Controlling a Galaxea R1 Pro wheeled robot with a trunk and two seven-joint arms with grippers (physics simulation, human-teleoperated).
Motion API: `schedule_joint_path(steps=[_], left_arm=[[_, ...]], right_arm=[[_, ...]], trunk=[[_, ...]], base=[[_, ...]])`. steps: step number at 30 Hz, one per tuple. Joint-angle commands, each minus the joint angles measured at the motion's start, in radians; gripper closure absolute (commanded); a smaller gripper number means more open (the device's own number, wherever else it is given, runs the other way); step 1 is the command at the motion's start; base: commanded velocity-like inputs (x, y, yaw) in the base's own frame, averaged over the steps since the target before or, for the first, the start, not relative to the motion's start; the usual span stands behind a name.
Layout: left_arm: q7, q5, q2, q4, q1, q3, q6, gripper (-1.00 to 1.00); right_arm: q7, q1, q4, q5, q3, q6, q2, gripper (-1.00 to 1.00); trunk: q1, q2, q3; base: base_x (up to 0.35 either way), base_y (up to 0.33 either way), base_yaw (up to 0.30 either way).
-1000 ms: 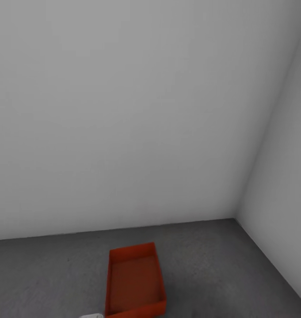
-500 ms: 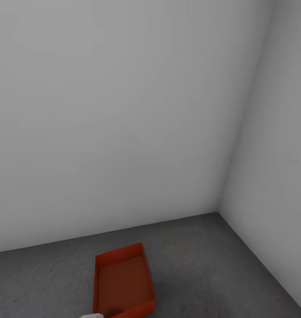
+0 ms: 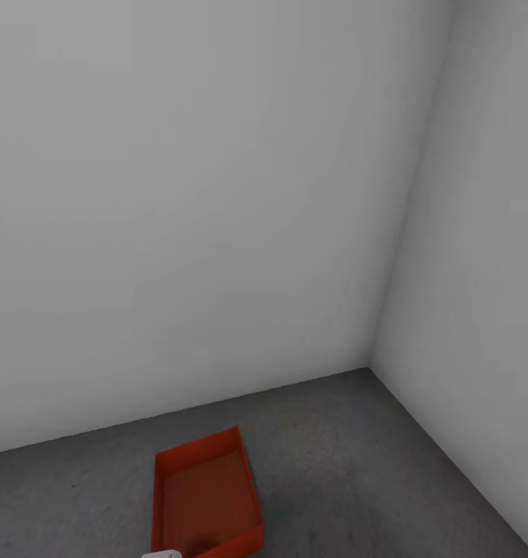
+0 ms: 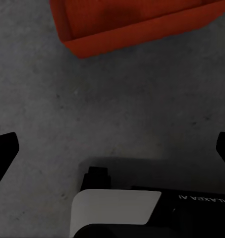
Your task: Move the two storage containers from the living room to the garage. In the garage, place one container on the floor and stack the other container on top of it (either order is fine).
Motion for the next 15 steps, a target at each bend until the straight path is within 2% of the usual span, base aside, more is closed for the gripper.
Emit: schedule_joint_path(steps=[1,6,15], left_arm=[[0.002,0.01,-0.001,0.0,-0.001,-0.001,0.004,-1.0],[0.002,0.01,-0.001,0.0,-0.001,-0.001,0.004,-1.0],[0.002,0.01,-0.001,0.0,-0.001,-0.001,0.004,-1.0]], right_arm=[[-0.001,-0.001,0.003,-0.01,0.008,-0.004,0.001,-1.0],[-0.003,-0.001,0.003,-0.011,0.008,-0.004,0.001,-1.0],[-0.002,-0.001,0.003,-0.011,0.008,-0.003,0.001,-1.0]], trunk=[[0.0,-0.001,-0.001],[0.0,-0.001,-0.001],[0.0,-0.001,-0.001]], base=[[0.0,0.0,0.0],[0.0,0.0,-0.036],[0.0,0.0,-0.231]])
